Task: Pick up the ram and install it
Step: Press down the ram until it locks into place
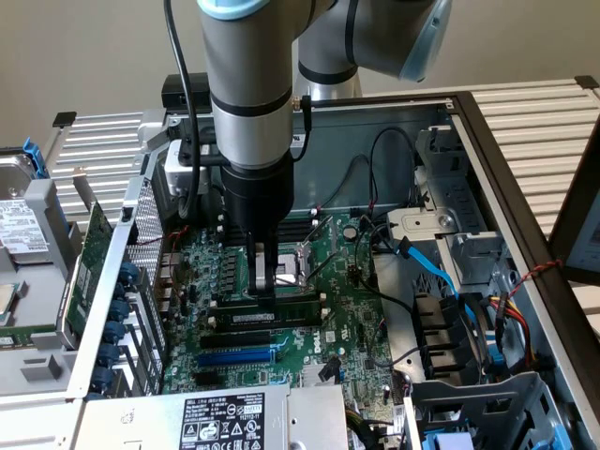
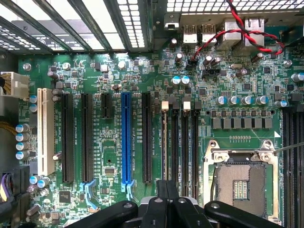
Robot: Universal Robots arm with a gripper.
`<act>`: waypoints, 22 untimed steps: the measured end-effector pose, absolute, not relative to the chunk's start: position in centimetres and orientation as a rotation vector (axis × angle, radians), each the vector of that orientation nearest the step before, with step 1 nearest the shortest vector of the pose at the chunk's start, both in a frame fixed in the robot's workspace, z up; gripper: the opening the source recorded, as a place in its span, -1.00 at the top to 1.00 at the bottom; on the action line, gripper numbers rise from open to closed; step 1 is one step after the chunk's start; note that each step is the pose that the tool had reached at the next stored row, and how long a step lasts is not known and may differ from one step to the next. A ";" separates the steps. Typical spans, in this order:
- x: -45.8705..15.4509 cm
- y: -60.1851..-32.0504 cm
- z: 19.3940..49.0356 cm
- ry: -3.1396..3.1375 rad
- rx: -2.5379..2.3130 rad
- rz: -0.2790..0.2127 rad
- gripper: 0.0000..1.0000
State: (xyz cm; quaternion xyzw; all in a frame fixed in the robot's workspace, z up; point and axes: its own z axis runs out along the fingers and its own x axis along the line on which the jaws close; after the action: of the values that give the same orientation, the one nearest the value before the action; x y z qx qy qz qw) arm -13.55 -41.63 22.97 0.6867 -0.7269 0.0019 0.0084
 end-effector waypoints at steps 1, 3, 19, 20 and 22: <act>-13.5 -41.6 22.9 -2.271 2.146 0.006 0.79; -13.6 -41.6 22.9 -2.271 2.146 0.006 0.79; -13.5 -41.6 23.4 -2.273 2.147 0.006 0.79; -13.6 -41.6 23.9 -2.272 2.146 0.006 0.79; -13.6 -41.6 24.8 -2.272 2.146 0.006 0.79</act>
State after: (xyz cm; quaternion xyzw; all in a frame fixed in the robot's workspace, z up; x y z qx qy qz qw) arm -13.55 -41.63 24.84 0.6867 -0.7269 0.0019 0.0083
